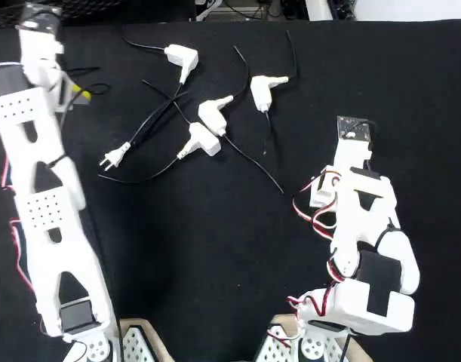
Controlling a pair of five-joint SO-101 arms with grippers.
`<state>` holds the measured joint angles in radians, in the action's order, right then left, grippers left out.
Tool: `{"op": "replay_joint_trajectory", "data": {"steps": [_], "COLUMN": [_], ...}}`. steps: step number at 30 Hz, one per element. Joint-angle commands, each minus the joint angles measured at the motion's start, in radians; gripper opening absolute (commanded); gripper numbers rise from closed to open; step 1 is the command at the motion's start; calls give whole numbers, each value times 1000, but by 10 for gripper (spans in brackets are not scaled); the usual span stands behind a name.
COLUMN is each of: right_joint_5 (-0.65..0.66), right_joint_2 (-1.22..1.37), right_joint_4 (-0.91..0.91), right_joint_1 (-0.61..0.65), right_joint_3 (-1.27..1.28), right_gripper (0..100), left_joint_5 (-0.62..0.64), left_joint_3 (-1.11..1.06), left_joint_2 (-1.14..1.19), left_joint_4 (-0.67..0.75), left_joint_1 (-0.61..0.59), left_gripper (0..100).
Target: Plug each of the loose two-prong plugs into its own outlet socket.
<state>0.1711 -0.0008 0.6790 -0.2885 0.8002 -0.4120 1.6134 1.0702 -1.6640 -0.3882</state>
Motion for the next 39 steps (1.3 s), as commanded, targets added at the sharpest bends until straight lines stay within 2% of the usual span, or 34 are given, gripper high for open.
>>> {"op": "replay_joint_trajectory", "data": {"steps": [1,12,14,19,29,35,39], "right_joint_5": [8,8,9,9,9,9,9], "right_joint_2": [-12,-12,-12,-12,-12,-12,-12], "right_joint_4": [-6,-6,-6,-6,-6,-6,-6], "right_joint_1": [21,21,21,21,21,23,23], "right_joint_3": [10,10,10,10,10,10,10], "right_gripper": [342,342,342,342,342,342,342], "left_joint_5": [5,54,57,124,124,124,124], "left_joint_3": [38,24,-82,-297,-420,-400,-394], "left_joint_2": [-75,-71,-48,-2,170,307,354], "left_joint_4": [66,190,304,726,1382,1544,1545], "left_joint_1": [-79,-269,-295,-306,-223,-202,-202], "left_gripper": [314,314,313,312,311,311,311]}}
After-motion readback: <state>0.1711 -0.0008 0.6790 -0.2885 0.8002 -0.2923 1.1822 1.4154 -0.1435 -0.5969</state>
